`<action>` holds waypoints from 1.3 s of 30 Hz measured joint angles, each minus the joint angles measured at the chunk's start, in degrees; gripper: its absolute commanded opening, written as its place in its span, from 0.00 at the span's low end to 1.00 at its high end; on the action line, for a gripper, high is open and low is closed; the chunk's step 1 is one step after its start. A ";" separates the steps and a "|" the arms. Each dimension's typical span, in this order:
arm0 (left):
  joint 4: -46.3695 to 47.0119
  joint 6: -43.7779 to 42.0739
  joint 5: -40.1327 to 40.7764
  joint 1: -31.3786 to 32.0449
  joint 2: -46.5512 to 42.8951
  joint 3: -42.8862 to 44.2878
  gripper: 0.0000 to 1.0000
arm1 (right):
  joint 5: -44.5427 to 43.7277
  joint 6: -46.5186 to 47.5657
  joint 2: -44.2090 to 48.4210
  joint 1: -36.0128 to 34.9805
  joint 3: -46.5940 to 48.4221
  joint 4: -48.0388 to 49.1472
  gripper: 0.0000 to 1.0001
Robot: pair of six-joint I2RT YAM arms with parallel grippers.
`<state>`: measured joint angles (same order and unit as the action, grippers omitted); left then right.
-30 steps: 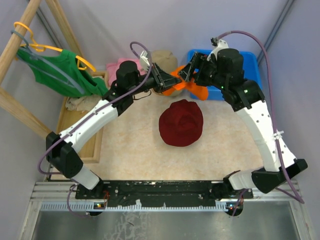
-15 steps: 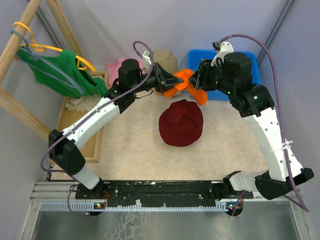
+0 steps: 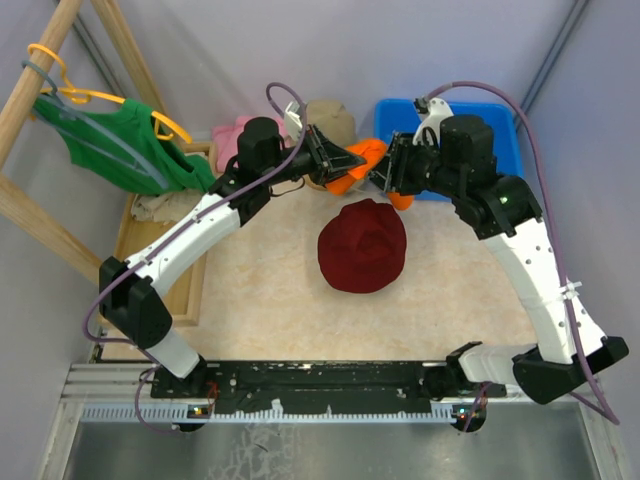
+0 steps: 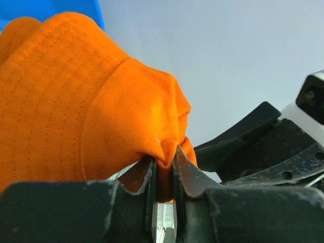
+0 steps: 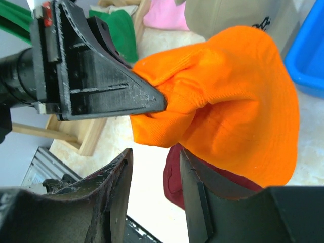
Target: Stack the hats
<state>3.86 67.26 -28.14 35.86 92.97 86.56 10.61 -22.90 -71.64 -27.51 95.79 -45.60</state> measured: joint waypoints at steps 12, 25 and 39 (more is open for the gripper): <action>0.02 0.24 0.00 -0.04 -0.02 0.00 0.18 | -0.04 -2.67 -0.09 -0.22 -1.68 3.96 0.43; 0.46 1.16 -0.07 -0.92 -0.09 0.00 0.18 | -1.11 -3.06 -3.13 -0.24 -2.12 6.84 0.00; -3.56 -3.76 -0.70 -11.10 -3.43 0.57 0.80 | -6.69 -3.74 -3.26 -0.57 7.67 1.40 0.00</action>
<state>0.30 63.51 -28.84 24.75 89.54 87.13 3.92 -26.63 -74.89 -28.08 103.46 -44.21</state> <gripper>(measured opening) 0.791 0.008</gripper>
